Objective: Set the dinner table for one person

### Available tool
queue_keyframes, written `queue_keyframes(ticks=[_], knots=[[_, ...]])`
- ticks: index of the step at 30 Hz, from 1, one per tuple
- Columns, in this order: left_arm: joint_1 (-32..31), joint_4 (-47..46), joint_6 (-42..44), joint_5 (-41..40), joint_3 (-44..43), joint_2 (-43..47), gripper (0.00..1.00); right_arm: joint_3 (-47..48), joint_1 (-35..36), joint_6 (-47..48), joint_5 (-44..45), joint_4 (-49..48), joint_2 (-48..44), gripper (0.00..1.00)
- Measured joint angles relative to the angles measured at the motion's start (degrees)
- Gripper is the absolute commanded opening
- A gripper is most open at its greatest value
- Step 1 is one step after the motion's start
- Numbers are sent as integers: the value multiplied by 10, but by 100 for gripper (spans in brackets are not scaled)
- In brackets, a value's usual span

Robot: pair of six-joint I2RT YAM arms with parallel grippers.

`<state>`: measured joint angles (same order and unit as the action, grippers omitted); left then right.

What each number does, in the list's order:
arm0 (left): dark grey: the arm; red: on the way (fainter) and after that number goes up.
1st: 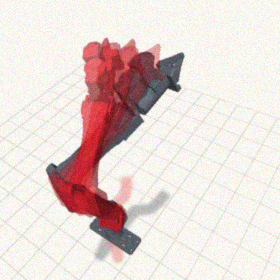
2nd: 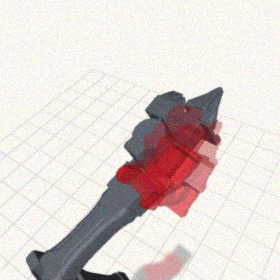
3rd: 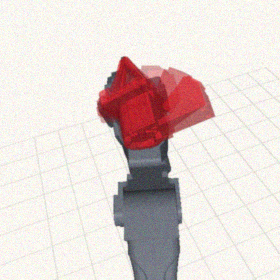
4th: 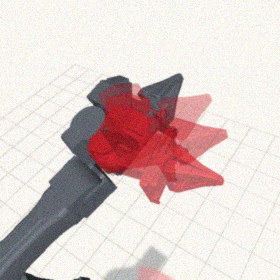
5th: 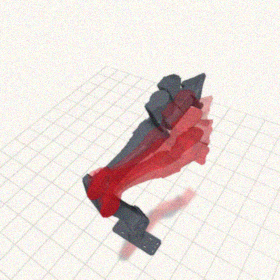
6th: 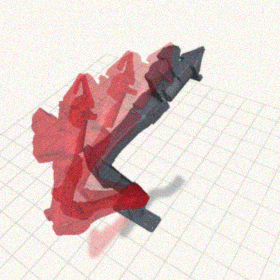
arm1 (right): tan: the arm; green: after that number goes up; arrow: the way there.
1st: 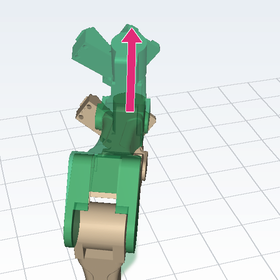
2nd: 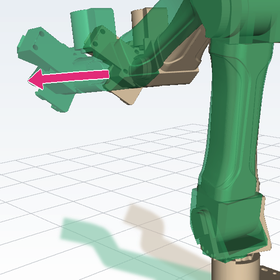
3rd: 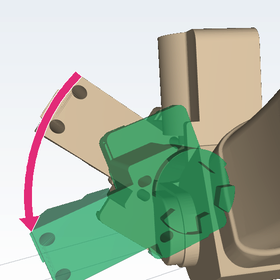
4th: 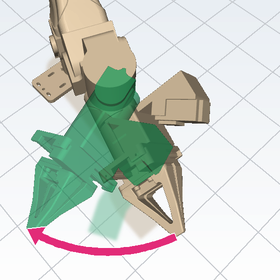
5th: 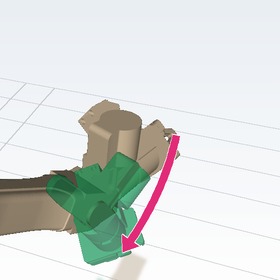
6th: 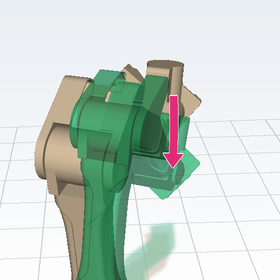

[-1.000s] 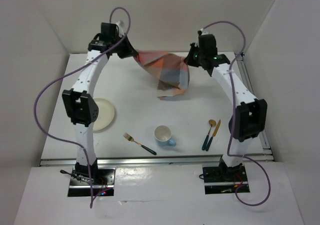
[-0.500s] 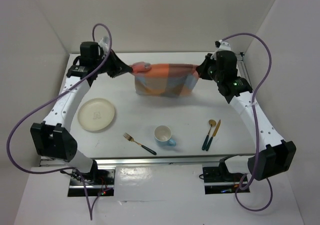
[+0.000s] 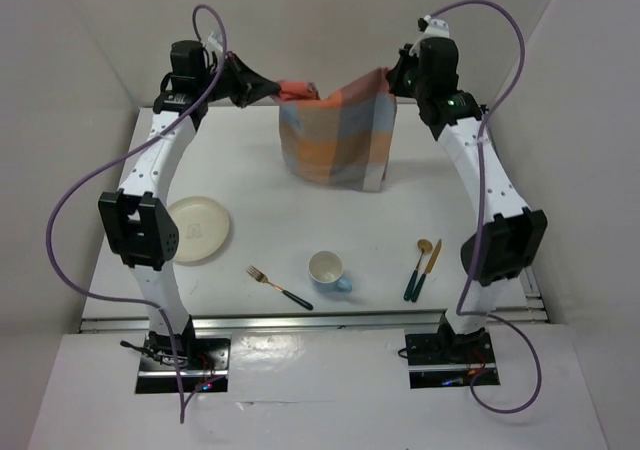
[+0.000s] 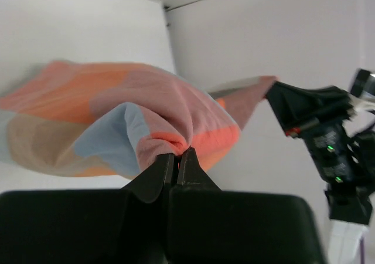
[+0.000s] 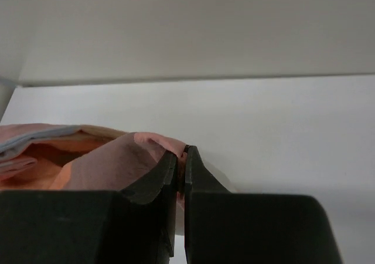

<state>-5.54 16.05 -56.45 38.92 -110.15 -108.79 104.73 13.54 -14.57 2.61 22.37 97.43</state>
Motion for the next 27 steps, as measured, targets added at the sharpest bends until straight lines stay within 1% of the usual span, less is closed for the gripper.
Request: queue_keyframes(ticks=[1, 3, 5, 7, 8, 9, 10, 11, 12, 13, 14, 15, 17, 18, 19, 21, 22, 23, 24, 25, 26, 27], knots=[[4, -24, -16, 12, -23, -19, 0, 38, -3, 7, 0, -6, 31, 0], [12, -67, -45, 29, -34, -37, 0, 74, -7, 15, 0, -13, 63, 0], [23, -101, -70, 43, -21, -36, 0, 76, -9, 21, -2, -21, 69, 0], [32, -142, -86, 49, 17, -19, 0, 51, -9, 23, -7, -49, 54, 0], [37, -160, -94, 52, 50, -2, 8, 25, -9, 23, -11, -64, 37, 0], [40, -179, -99, 53, 96, 24, 28, -18, -9, 24, -19, -89, 12, 0], [44, -188, -100, 54, 141, 51, 72, -55, -9, 24, -25, -98, -13, 0], [47, -189, -96, 55, 177, 74, 94, -99, -9, 24, -35, -112, -40, 0], [49, -195, -96, 52, 222, 104, 100, -143, -8, 23, -45, -127, -67, 0], [49, -190, -93, 47, 263, 134, 100, -186, -8, 22, -57, -139, -94, 0], [49, -177, -87, 43, 301, 163, 100, -227, -8, 21, -69, -145, -120, 7], [49, -166, -79, 36, 335, 189, 100, -261, -9, 21, -80, -150, -139, 22], [49, -134, -50, 19, 392, 236, 100, -330, -8, 16, -95, -160, -173, 61], [51, -116, -39, 10, 409, 250, 100, -366, -6, 15, -99, -157, -189, 90], [53, -98, -27, 2, 420, 259, 100, -396, -4, 17, -99, -150, -200, 98], [59, -64, 7, -21, 422, 257, 100, -454, -3, 14, -91, -144, -219, 100], [59, -45, 24, -32, 414, 247, 90, -482, -2, 9, -80, -131, -230, 100], [59, -26, 42, -46, 403, 236, 79, -505, -2, 4, -67, -112, -244, 100], [53, -5, 57, -61, 374, 209, 49, -519, -2, -1, -54, -94, -256, 100], [41, 26, 73, -76, 333, 177, 36, -525, -2, -8, -39, -79, -269, 100], [26, 50, 99, -99, 288, 141, 26, -526, -2, -15, -23, -70, -282, 100], [6, 78, 120, -124, 238, 99, 20, -524, -2, -23, -7, -67, -294, 97]])
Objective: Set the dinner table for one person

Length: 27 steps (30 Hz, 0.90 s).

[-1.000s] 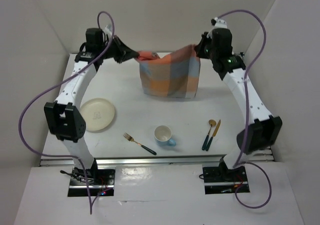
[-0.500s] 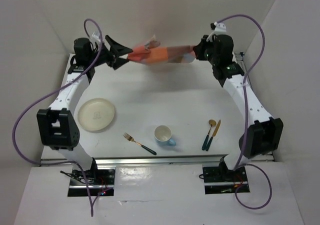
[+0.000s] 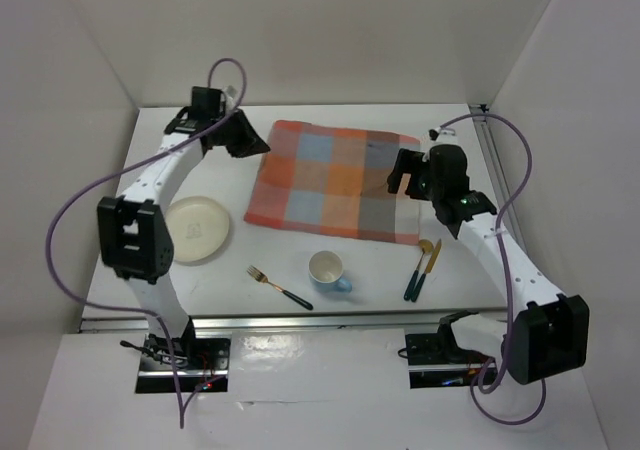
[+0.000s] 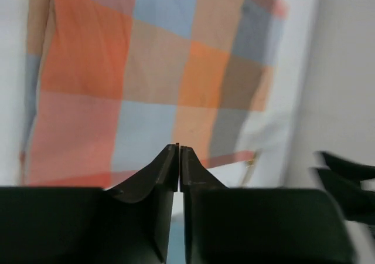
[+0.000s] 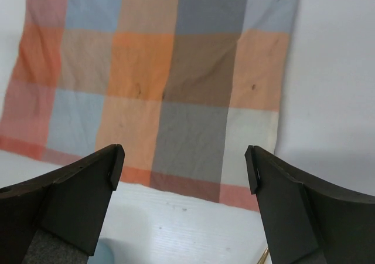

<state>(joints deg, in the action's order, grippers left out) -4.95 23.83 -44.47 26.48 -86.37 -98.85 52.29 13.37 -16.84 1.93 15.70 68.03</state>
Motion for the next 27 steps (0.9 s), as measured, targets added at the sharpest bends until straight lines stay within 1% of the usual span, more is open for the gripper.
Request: queue_keyframes(ticks=[1, 2, 4, 5, 6, 7, 9, 10, 11, 12, 13, 14, 15, 16, 17, 19, 20, 21, 22, 23, 24, 27], knots=[[-21, 29, 17, -24, -49, -40, 20, 5, 0, -6, 12, 6, -8, 81], [-39, 53, 28, -51, -88, -73, 20, 16, 0, -11, 21, 16, -9, 72], [-72, 88, 49, -106, -127, -121, 22, 48, 0, -31, 35, 42, 0, 49], [-85, 106, 54, -127, -123, -129, 30, 62, 0, -39, 36, 55, 9, 28], [-95, 124, 56, -143, -111, -131, 36, 74, -1, -49, 37, 69, 19, 24], [-101, 136, 57, -155, -89, -127, 46, 79, -1, -66, 34, 81, 28, 21], [-100, 148, 56, -174, -33, -111, 70, 74, -1, -94, 25, 108, 41, 18], [-96, 155, 57, -179, -9, -103, 72, 66, -1, -106, 19, 117, 44, 18], [-90, 161, 55, -186, 15, -96, 72, 50, -1, -121, 13, 123, 45, 18], [-87, 168, 53, -189, 32, -91, 72, 38, -1, -132, 8, 131, 45, 12], [-82, 174, 52, -195, 45, -89, 72, 26, -1, -143, 4, 139, 47, 8], [-81, 176, 52, -201, 54, -89, 72, 15, -1, -156, -2, 146, 50, 1], [-82, 176, 52, -205, 61, -89, 72, 9, -1, -165, -5, 151, 57, 0], [-87, 177, 52, -208, 64, -90, 66, 8, -1, -175, -7, 153, 69, 0], [-94, 178, 53, -209, 62, -92, 62, 9, -1, -185, -7, 153, 84, 0], [-106, 177, 51, -213, 43, -109, 49, 14, -1, -195, -8, 152, 120, 0], [-111, 174, 51, -214, 30, -121, 40, 19, -1, -195, -12, 150, 143, 3], [-116, 167, 50, -216, 19, -134, 36, 24, -1, -194, -17, 145, 173, 4], [-119, 157, 52, -217, 12, -144, 28, 29, -2, -193, -20, 141, 198, 5], [-121, 153, 51, -218, 8, -154, 28, 34, -3, -193, -24, 135, 223, 5], [-121, 149, 52, -218, 6, -162, 19, 42, -4, -191, -28, 135, 252, 5], [-120, 148, 48, -226, 3, -183, 1, 78, -5, -186, -43, 133, 329, 5]])
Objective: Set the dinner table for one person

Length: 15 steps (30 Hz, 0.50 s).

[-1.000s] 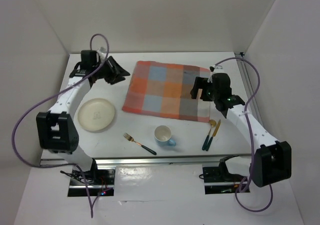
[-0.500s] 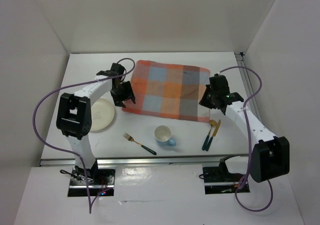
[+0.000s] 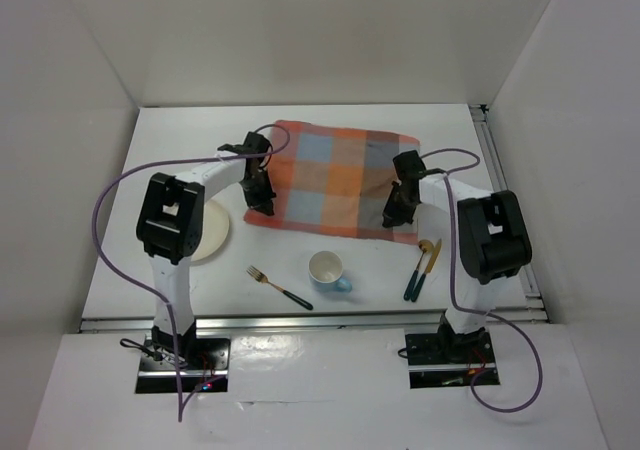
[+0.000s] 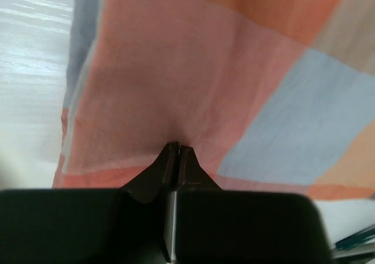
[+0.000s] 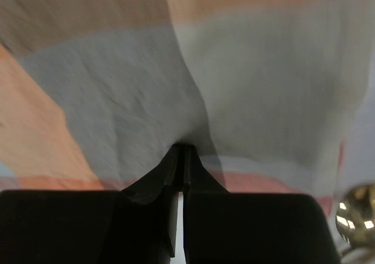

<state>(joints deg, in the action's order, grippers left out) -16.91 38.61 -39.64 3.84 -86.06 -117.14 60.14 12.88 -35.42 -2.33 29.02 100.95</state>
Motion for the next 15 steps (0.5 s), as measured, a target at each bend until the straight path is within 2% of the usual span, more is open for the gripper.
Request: queue_keyframes(ticks=[5, 10, 15], knots=[[17, -7, -12, 9, 6, -8, 0, 61, -3, 7, -32, -15, 54, 5], [50, -34, -19, 17, 74, 34, 0, 62, 0, 10, -61, -44, 63, 5], [72, -23, -26, -2, 101, 56, 0, 62, 15, 15, -82, -66, 69, 5]])
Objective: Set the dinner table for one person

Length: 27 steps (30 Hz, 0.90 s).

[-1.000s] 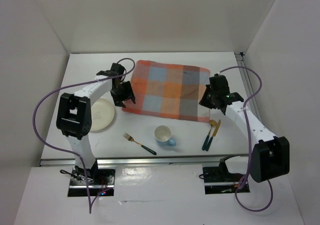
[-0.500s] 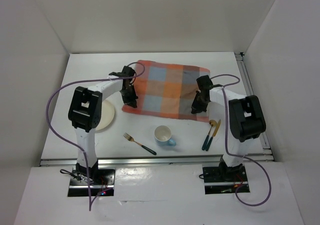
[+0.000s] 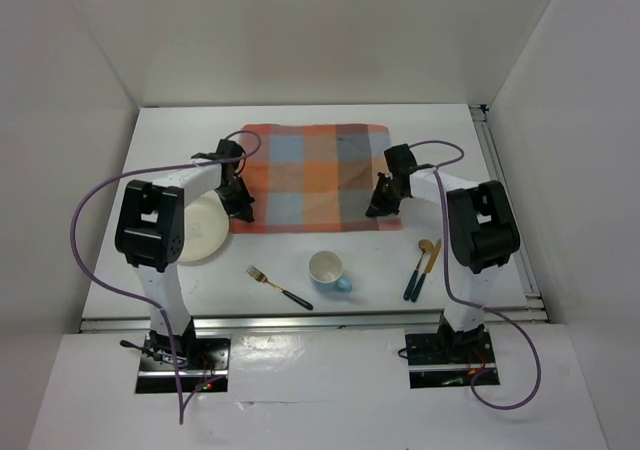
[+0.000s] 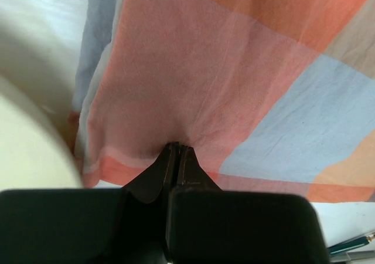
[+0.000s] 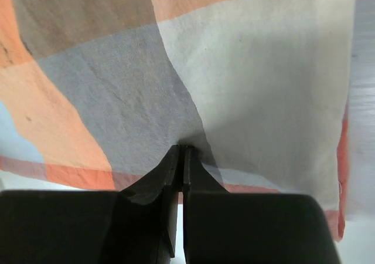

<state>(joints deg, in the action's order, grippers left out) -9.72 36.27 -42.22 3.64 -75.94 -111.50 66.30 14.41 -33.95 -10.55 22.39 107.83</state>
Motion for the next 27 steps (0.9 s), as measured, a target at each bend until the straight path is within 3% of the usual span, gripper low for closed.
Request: queue_keyframes(ticks=[7, 18, 27], knots=[[13, 3, 0, -4, 15, 12, 0, -11, 12, 9, -5, -14, -4, 5], [15, -13, 2, -3, 94, 68, 0, -116, 39, -12, 17, -32, -88, 5], [-4, -30, 0, -9, 136, 101, 0, -126, 41, -41, 39, -26, -100, 6]])
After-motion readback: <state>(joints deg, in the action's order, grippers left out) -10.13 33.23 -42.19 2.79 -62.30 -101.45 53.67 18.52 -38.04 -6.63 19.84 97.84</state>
